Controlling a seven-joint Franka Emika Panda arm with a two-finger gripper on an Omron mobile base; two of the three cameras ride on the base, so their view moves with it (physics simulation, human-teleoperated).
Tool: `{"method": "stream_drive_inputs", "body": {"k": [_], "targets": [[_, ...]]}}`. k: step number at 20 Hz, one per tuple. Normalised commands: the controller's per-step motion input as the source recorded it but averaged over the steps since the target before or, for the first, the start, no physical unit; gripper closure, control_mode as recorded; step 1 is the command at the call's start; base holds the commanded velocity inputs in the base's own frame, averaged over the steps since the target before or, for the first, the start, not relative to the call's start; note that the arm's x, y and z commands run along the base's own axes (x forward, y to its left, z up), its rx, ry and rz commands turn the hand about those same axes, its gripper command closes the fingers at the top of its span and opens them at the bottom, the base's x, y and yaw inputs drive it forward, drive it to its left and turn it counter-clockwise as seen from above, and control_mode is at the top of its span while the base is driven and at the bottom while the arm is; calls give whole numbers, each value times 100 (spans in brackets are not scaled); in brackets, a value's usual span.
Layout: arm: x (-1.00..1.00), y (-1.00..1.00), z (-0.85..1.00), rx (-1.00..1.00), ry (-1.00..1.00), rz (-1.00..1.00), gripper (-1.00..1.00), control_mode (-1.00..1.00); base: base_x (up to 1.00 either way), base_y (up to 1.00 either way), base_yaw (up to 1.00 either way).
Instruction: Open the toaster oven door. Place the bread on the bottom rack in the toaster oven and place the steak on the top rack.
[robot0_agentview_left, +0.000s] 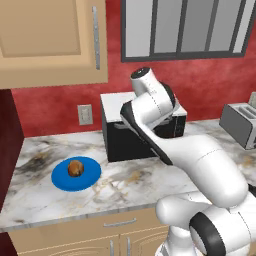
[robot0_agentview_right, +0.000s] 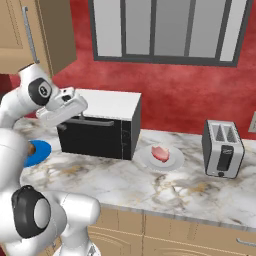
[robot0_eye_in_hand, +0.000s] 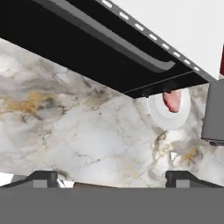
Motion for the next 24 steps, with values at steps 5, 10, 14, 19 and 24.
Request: {"method": "stream_drive_inputs", "body": {"k": [5,10,14,19,24], "targets": [[5,0,-45,-35,11,9,-100,-100,0,0,0],[12,0,-52,-30,8,2,-100,-100,0,0,0],[15,0,-31,-23,6,2,-100,-100,0,0,0],[23,12,2,-16,-2,0,-100,-100,0,0,0],[23,11,6,-15,-15,0,-100,-100,0,0,0]]}}
